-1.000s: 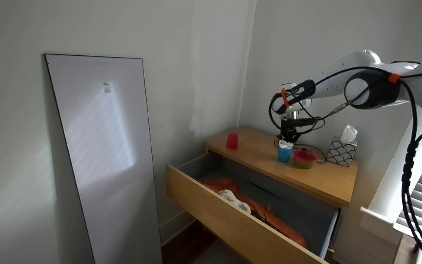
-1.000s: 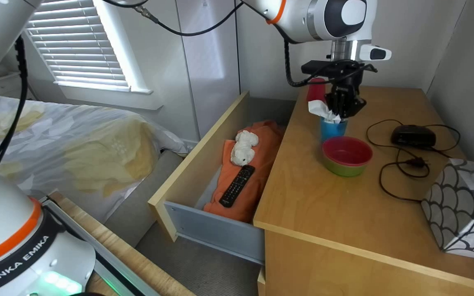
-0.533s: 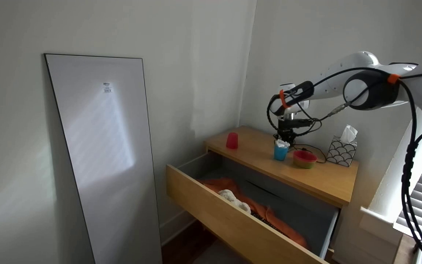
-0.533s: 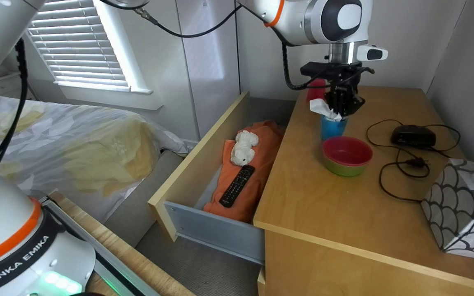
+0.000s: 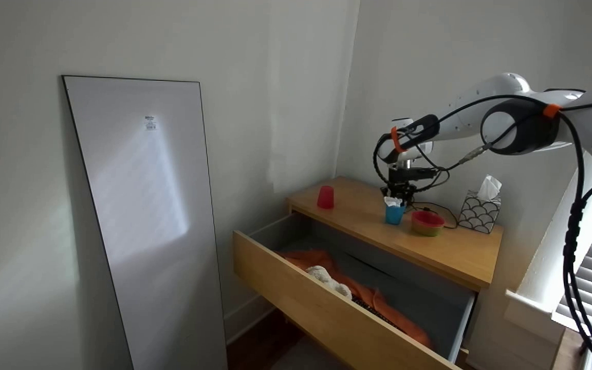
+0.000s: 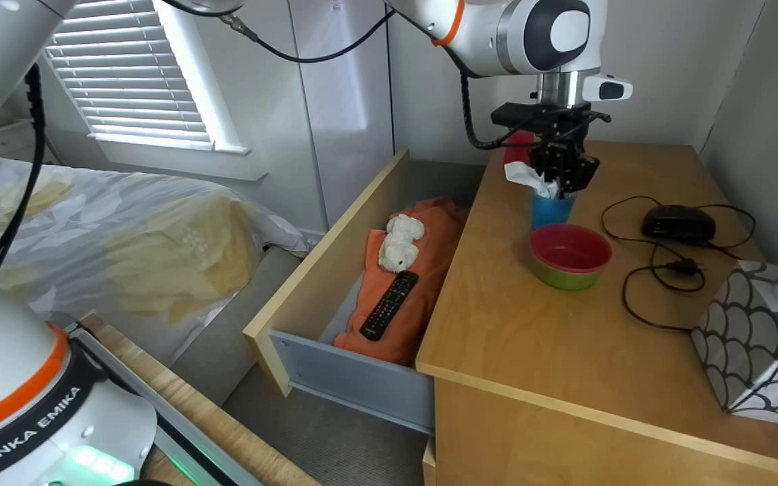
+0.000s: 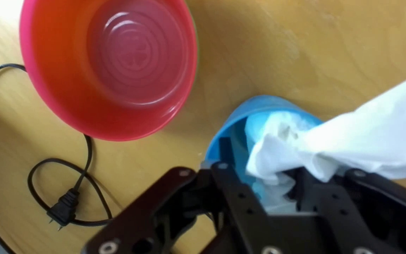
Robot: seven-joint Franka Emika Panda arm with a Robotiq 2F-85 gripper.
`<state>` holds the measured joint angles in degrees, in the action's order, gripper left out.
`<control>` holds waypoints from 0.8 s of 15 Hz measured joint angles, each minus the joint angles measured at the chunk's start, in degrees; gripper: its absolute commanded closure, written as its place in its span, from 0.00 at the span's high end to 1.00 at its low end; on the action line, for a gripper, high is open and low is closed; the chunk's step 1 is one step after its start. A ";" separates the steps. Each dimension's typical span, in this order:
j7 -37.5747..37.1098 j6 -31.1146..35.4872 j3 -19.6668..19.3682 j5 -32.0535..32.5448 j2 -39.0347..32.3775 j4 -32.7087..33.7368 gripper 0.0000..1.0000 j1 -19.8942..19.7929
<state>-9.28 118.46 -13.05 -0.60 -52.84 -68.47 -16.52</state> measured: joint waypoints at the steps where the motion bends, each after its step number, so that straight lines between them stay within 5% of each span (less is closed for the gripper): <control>1: 0.00 0.35 0.08 -0.01 0.08 0.00 0.51 0.09; 6: 0.03 1.97 0.86 -0.07 0.75 -0.02 0.39 0.21; 12: 0.06 3.39 1.52 -0.42 2.44 -0.74 0.39 0.20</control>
<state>-9.21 121.86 -11.53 -1.02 -50.40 -69.21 -16.33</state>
